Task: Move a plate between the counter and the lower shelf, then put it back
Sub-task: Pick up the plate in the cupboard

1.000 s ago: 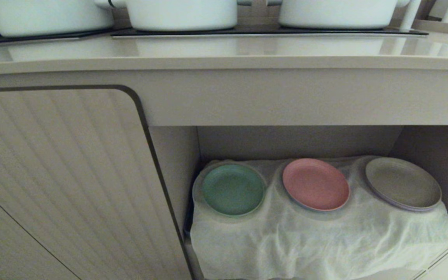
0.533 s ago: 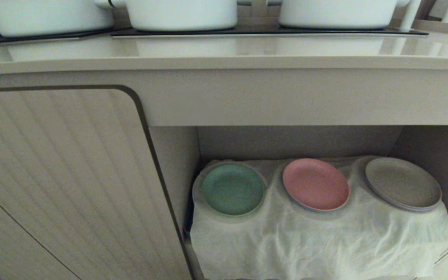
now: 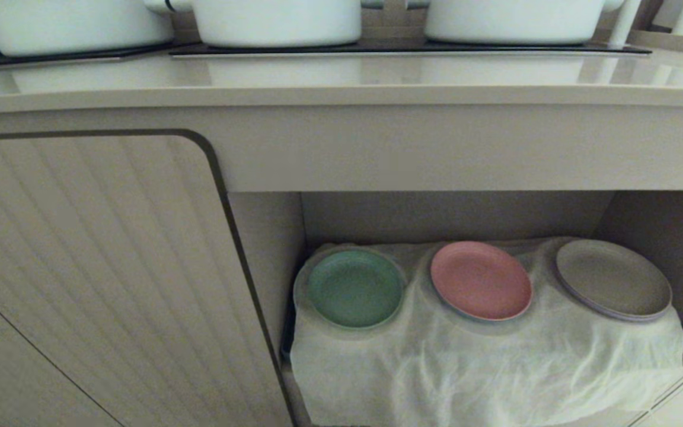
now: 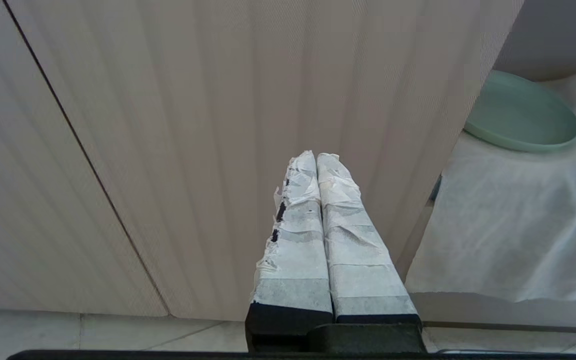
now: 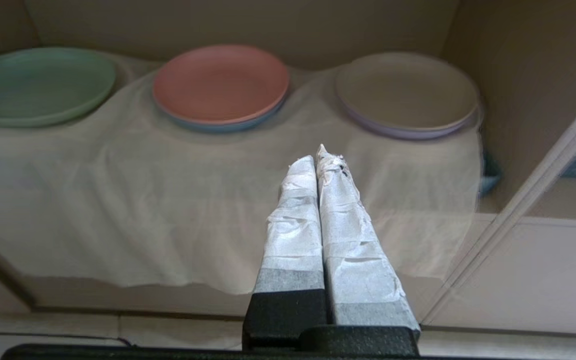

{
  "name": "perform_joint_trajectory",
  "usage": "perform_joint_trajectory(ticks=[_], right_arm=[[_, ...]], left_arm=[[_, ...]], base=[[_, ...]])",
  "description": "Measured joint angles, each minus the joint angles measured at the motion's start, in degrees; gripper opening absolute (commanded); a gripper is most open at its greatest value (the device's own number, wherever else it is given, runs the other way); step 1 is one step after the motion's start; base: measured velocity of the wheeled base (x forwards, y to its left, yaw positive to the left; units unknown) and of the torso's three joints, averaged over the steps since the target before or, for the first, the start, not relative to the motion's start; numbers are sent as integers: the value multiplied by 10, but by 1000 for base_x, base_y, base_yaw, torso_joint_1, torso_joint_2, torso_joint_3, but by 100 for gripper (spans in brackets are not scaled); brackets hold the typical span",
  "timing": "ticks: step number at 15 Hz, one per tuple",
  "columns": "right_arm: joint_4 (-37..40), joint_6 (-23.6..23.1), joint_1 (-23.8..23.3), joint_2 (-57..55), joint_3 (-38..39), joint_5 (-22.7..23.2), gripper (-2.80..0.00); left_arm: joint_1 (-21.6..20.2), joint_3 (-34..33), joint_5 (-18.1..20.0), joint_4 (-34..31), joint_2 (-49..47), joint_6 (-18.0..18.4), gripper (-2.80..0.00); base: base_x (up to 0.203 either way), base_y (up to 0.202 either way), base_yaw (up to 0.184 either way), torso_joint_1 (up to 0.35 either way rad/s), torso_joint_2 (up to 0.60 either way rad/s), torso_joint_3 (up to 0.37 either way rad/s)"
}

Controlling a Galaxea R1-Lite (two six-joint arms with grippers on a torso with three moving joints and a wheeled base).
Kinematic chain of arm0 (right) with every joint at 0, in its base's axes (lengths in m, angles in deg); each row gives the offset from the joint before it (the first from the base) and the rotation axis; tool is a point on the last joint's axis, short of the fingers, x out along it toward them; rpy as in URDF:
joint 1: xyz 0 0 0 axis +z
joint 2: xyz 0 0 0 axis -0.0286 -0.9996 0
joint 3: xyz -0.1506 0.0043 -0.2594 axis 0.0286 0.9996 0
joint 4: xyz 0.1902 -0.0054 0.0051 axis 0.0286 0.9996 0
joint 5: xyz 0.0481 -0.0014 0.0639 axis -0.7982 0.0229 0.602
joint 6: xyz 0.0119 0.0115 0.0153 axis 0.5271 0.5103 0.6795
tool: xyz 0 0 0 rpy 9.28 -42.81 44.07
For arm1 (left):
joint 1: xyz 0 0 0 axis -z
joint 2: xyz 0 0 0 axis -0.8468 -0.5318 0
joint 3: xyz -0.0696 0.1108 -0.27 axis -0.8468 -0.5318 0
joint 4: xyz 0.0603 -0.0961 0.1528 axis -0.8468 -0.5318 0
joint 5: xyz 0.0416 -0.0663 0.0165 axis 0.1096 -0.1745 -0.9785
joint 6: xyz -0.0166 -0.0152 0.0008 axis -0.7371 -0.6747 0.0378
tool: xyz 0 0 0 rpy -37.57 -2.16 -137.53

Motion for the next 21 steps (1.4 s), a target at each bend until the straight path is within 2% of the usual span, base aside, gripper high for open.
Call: perform_joint_trajectory(ticks=[10,21], right_arm=[[0,1,-1,0,0,0,-280],[1,0,0,0,0,1,-280]], left_arm=[[0,0,0,0,0,0,-280],[0,0,0,0,0,0,-280]], base=[[0,168,0,2,3,3],[0,0,0,0,0,0]])
